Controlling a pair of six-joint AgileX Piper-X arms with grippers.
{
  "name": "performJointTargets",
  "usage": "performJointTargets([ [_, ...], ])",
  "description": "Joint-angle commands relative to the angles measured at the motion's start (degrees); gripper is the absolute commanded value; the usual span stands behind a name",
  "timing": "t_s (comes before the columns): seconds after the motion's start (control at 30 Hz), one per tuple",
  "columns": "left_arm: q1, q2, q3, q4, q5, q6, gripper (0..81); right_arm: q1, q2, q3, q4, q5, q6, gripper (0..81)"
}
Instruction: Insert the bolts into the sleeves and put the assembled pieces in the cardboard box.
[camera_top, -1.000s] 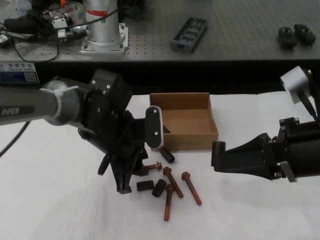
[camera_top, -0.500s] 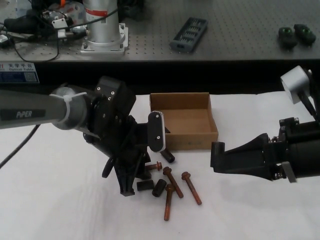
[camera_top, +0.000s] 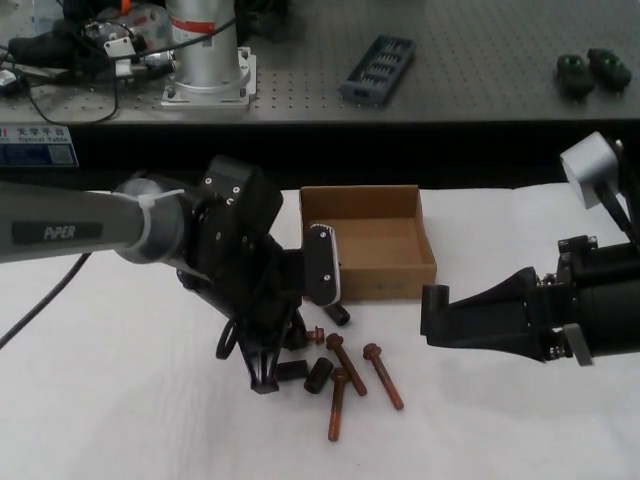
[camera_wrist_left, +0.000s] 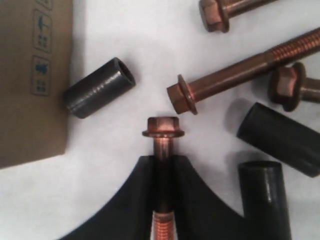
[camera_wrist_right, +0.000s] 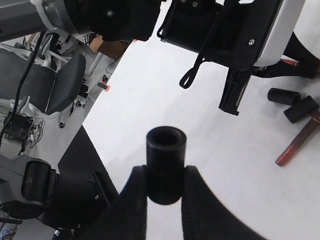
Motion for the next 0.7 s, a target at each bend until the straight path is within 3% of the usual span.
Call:
performJointTargets([
  [0.0,0.46,-1.51,-0.07,2.00,-3.47,-7.20,0.6,-0.05,-0.71,-0.18,-0.08,-1.54,-0.35,1.5],
  [0.23,3.44,-14.41,-0.07,5.15,10.34,-31.39,0.6,-0.05,-0.71,-0.18,-0.08,-2.23,-4.06,1.5],
  [0.43,7.73,-24.99,2.93,2.84,20.72,-45.93,0.6,-0.05,-0.71,-0.18,-0.08,-0.41,-12.41,1.5],
  [0.57,10.92,-31.09,9.48,-7.32,28.98,-59.75,0.6,-0.05,-0.71,-0.18,-0.25,3.74,-19.13,1.5],
  [0.67,12.08,-34.66,15.35,-20.27,31.51,-72.27,0.6,-0.05,0.30,-0.18,-2.14,5.61,-21.89,1.5],
])
